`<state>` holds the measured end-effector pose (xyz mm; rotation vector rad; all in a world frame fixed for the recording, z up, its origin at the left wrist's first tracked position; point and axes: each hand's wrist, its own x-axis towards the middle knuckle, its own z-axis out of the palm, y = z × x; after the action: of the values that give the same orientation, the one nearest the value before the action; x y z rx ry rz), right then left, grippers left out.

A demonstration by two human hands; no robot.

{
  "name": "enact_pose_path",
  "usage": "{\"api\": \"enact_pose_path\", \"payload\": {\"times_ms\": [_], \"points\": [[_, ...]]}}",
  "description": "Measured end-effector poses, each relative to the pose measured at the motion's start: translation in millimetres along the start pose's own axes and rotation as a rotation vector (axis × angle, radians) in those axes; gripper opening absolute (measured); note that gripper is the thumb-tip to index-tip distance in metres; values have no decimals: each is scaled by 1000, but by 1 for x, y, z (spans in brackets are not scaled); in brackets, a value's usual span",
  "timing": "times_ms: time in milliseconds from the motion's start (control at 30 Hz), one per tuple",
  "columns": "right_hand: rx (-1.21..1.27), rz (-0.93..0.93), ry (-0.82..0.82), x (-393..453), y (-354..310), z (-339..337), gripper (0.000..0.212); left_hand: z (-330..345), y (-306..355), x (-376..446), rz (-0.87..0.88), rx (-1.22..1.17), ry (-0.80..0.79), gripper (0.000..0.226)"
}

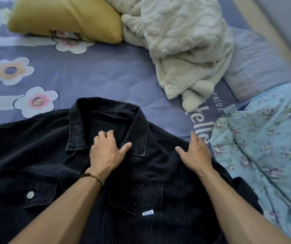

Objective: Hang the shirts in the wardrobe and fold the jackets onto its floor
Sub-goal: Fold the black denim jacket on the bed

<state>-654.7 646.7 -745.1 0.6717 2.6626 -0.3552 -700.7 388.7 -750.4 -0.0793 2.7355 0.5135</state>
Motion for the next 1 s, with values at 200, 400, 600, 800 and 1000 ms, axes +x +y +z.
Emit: {"api": "enact_pose_path", "payload": {"times_ms": [200, 400, 600, 800, 1000], "points": [[224, -151, 72, 48, 7, -22, 22, -6, -4, 26, 160, -105, 190, 28], [-115, -149, 203, 48, -30, -8, 39, -26, -15, 37, 285, 54, 304, 18], [63, -723, 75, 32, -147, -6, 53, -88, -88, 55, 148, 518, -166, 53], [-208, -709, -124, 32, -186, 6, 16, -98, -82, 87, 193, 232, -143, 24], [-211, -727, -343, 32, -185, 6, 38, -61, -77, 96, 111, -7, -83, 13]]}}
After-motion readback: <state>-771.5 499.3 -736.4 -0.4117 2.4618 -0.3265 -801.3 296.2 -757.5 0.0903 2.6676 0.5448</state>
